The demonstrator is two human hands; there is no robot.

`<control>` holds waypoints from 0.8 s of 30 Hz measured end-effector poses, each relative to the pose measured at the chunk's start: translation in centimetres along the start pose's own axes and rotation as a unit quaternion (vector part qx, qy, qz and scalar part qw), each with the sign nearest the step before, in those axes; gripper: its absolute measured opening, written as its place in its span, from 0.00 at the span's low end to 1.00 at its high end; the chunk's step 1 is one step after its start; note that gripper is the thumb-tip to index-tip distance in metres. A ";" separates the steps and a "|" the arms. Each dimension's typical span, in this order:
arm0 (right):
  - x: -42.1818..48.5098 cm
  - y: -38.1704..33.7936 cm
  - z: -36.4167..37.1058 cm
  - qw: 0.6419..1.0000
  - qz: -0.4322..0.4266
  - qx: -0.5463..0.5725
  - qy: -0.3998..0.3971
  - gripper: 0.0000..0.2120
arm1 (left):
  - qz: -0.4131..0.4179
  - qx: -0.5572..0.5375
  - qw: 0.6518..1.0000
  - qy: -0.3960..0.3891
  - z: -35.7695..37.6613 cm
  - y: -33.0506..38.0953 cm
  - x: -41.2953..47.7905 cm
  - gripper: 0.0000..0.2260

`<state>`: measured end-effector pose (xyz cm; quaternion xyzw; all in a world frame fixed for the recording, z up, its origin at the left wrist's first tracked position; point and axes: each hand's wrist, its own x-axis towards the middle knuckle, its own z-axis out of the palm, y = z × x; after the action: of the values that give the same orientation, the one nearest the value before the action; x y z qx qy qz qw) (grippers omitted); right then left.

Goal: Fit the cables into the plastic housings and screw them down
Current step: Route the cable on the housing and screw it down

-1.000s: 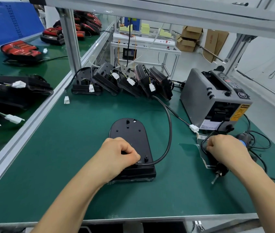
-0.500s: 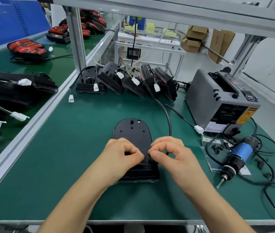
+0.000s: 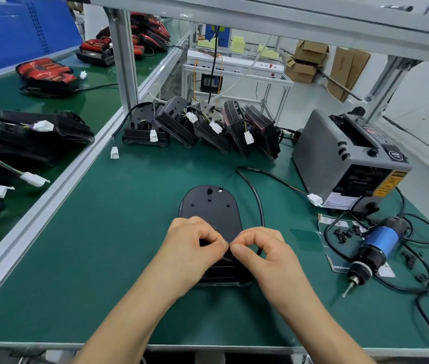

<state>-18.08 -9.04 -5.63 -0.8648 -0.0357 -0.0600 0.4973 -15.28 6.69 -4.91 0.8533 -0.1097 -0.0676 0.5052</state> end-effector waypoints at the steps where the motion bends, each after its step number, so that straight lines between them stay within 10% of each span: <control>1: -0.1 0.0 0.0 1.000 -0.001 -0.012 0.002 0.13 | 0.002 -0.004 1.000 0.011 0.1 -0.1 -0.1 0.09; 24: 0.1 0.1 -0.2 0.994 -0.010 -0.112 -0.008 0.13 | 0.105 0.023 0.991 -0.075 -0.8 -1.6 -0.8 0.06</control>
<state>-18.00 -9.22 -5.62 -0.9150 -0.0416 -0.0614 0.3966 -15.64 8.33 -5.96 0.8410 -0.2376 -0.0753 0.4803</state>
